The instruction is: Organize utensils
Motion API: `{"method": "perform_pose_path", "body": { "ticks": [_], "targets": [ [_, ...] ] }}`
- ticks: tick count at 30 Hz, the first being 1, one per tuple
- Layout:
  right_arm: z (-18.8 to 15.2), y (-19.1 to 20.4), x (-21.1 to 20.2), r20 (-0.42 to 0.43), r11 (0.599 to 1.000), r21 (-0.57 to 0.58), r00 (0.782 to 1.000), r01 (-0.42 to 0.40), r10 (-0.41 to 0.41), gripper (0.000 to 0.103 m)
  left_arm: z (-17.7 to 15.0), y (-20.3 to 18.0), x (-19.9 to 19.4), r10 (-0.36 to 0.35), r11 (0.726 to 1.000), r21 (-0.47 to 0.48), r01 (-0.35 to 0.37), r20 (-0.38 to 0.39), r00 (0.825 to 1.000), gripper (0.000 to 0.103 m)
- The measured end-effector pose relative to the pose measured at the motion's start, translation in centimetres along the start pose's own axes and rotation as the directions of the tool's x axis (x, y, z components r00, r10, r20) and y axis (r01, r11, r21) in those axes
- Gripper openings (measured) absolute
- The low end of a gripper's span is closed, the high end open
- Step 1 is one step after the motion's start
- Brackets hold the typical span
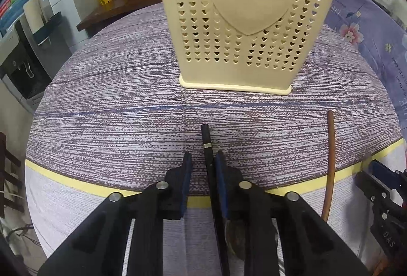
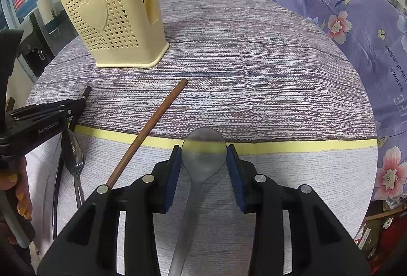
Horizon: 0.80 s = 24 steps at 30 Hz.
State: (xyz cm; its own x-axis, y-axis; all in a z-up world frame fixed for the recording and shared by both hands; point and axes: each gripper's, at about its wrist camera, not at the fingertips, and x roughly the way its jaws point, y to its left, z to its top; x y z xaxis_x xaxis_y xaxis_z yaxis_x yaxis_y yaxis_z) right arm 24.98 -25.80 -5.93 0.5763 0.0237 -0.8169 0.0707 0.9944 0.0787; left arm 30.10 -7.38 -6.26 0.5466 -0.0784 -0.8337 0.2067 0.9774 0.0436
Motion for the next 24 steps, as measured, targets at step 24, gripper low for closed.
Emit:
{"method": "perform_pose_path", "body": {
  "ticks": [24],
  "targets": [
    [2.6, -0.4, -11.8, 0.281, 0.990, -0.092, 0.952, -0.103, 0.125, 0.037, 1.3, 4.3, -17.1, -0.058, 0.986, -0.117, 0.116, 0.415, 0.908, 0.009]
  ]
}}
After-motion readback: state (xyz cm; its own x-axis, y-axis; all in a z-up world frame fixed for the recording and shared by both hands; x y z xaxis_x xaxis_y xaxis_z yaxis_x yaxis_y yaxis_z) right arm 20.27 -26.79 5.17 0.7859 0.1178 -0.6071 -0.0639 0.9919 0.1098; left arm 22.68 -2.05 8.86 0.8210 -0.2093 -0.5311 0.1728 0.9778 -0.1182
